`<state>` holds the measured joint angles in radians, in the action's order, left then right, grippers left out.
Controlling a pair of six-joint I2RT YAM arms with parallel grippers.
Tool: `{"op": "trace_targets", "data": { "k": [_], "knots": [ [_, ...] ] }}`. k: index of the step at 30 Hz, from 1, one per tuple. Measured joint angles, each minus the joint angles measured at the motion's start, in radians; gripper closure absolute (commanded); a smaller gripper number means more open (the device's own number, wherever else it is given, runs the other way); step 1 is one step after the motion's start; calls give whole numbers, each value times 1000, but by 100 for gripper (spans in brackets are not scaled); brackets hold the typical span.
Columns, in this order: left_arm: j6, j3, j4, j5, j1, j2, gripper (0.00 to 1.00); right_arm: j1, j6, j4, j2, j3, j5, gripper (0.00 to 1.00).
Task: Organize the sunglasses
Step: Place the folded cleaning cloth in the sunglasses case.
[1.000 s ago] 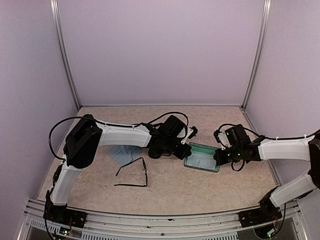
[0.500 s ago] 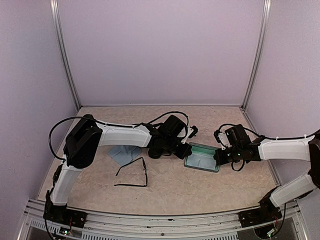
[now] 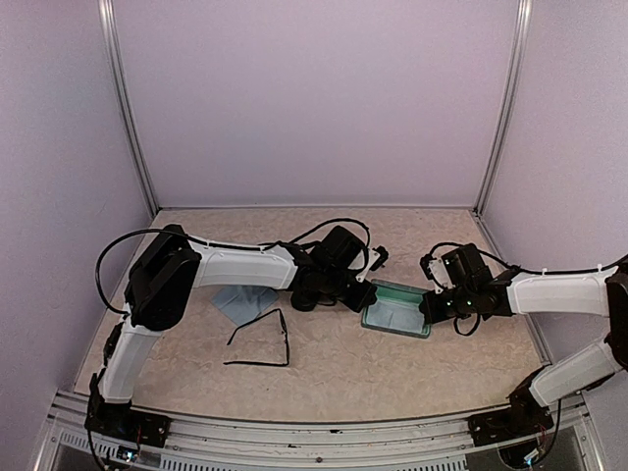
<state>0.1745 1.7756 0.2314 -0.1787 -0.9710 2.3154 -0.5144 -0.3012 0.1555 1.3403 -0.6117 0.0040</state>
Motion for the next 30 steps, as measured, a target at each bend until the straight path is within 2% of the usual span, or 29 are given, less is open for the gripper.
{"op": "trace_targets", "data": {
  "k": [12, 19, 26, 30],
  "knots": [
    [1, 0, 0, 5, -8, 2, 98, 0, -5, -3, 0, 3, 1, 99],
    [1, 0, 0, 13, -11, 2, 92, 0, -8, -3, 0, 3, 1, 94],
    [5, 0, 0, 35, -15, 2, 78, 0, -13, -1, -16, 3, 0, 90],
    [5, 0, 0, 54, -19, 2, 75, 0, -19, 7, -28, 3, 0, 86]
  ]
}}
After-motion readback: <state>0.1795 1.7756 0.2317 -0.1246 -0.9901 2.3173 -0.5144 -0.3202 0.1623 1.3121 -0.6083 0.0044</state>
